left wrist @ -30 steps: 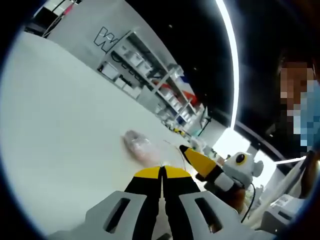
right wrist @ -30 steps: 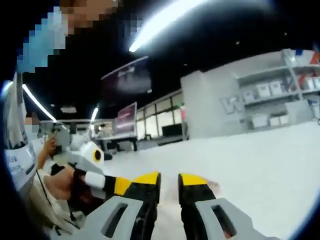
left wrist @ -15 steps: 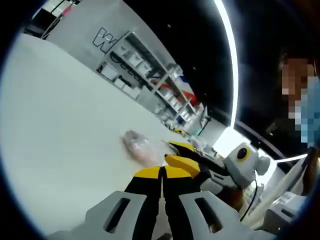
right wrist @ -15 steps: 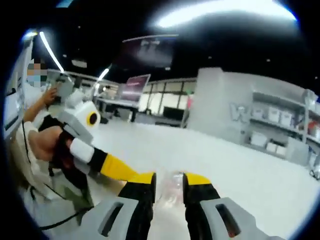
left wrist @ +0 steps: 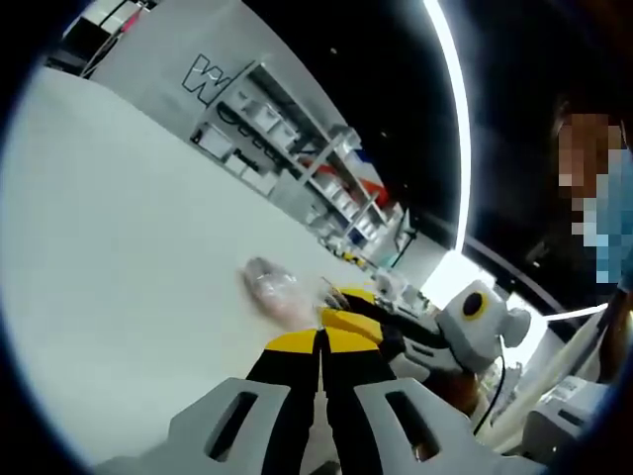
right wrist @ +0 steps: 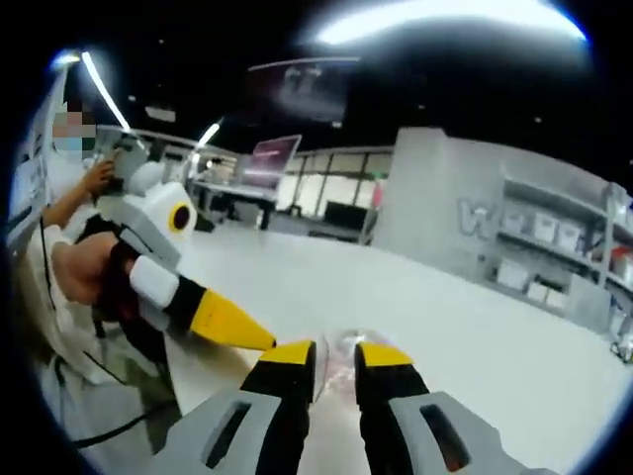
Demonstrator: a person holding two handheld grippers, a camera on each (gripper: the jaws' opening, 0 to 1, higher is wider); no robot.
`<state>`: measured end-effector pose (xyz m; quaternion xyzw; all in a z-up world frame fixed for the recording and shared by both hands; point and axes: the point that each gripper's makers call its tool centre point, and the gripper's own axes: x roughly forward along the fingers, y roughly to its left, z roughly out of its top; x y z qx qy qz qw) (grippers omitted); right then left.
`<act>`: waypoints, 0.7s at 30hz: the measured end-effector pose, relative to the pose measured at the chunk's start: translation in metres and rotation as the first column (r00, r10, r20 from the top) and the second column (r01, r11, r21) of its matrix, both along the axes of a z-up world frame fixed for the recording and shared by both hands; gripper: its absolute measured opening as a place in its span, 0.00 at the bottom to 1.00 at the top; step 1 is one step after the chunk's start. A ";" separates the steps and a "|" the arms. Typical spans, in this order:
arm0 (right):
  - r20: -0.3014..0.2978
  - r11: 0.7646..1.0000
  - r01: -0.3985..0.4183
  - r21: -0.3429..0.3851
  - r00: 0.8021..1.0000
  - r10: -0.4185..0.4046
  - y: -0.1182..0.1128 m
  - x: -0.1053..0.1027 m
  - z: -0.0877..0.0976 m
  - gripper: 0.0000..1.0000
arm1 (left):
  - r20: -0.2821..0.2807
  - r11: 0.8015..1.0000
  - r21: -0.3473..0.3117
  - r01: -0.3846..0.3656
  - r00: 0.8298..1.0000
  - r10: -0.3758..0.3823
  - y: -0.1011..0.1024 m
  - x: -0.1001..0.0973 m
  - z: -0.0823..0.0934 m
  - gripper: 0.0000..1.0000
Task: Open the resealable bag by pulling the two sides of the seal apart until the entire bag opening is separated and visibly accessible.
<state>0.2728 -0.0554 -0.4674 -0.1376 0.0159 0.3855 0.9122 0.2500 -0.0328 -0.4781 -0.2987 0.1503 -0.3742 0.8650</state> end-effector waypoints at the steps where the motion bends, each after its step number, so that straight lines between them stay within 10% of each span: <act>1: -0.001 1.000 -0.002 0.009 1.000 0.002 0.000 -0.001 0.000 0.08 | 0.000 1.000 -0.001 0.000 1.000 0.000 0.000 0.000 0.000 0.01; 21: -0.047 0.994 0.023 0.105 0.999 -0.018 -0.003 -0.001 0.001 0.00 | 0.003 1.000 -0.002 -0.001 1.000 0.001 0.000 0.000 0.000 0.01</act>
